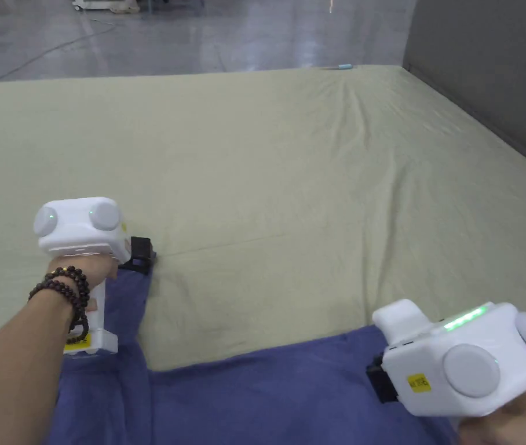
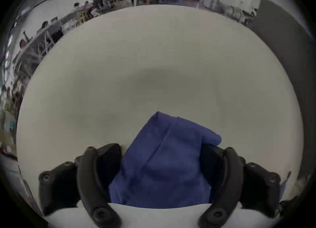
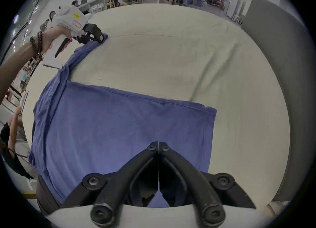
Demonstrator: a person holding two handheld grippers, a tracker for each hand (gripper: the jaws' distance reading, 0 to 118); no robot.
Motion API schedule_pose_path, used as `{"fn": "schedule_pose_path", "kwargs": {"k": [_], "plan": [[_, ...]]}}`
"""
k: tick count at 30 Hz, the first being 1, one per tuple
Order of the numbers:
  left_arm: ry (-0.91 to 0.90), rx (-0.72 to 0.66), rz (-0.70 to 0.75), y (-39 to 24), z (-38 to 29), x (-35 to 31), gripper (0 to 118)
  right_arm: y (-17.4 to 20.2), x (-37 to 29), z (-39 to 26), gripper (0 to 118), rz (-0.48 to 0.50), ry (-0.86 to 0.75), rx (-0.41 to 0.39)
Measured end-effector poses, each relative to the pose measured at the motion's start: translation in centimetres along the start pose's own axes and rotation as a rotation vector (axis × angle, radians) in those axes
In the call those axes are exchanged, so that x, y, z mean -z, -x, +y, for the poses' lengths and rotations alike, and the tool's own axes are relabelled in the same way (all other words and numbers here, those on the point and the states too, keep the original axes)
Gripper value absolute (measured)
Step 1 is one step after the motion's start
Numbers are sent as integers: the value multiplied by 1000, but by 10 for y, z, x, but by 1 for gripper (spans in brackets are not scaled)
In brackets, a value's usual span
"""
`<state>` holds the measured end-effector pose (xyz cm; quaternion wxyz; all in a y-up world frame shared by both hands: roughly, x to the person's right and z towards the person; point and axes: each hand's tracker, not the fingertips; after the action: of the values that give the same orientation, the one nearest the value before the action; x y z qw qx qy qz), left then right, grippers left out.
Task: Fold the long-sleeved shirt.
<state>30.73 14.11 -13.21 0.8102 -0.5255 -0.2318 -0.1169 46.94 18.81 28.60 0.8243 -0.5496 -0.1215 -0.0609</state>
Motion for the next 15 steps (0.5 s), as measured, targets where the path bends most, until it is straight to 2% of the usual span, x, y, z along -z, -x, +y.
{"fn": "schedule_pose_path", "kwargs": {"k": [1, 2, 3, 5, 8, 10, 15], "plan": [[-17, -6, 32, -2, 3, -11, 79, -1, 1, -1, 0, -1, 0, 3], [-37, 27, -20, -4, 3, -21, 55, -2, 2, -3, 0, 1, 0, 6], [-62, 55, 11, -5, 2, -34, 3, -2, 2, -4, 0, 5, 3, 8], [-141, 37, 33, 10, -2, -65, 3, 2, -2, -5, 0, 8, 8, 7], [-207, 2, -66, 31, -21, -126, 3, 11, -21, -11, 0, 3, -22, 5], [-270, 18, -49, 38, -46, -172, 3, 18, -39, -15, 0, 11, -56, -1], [-281, 67, -51, 54, -136, -253, 4, 41, -88, -35, 0, 9, -124, -50]]}}
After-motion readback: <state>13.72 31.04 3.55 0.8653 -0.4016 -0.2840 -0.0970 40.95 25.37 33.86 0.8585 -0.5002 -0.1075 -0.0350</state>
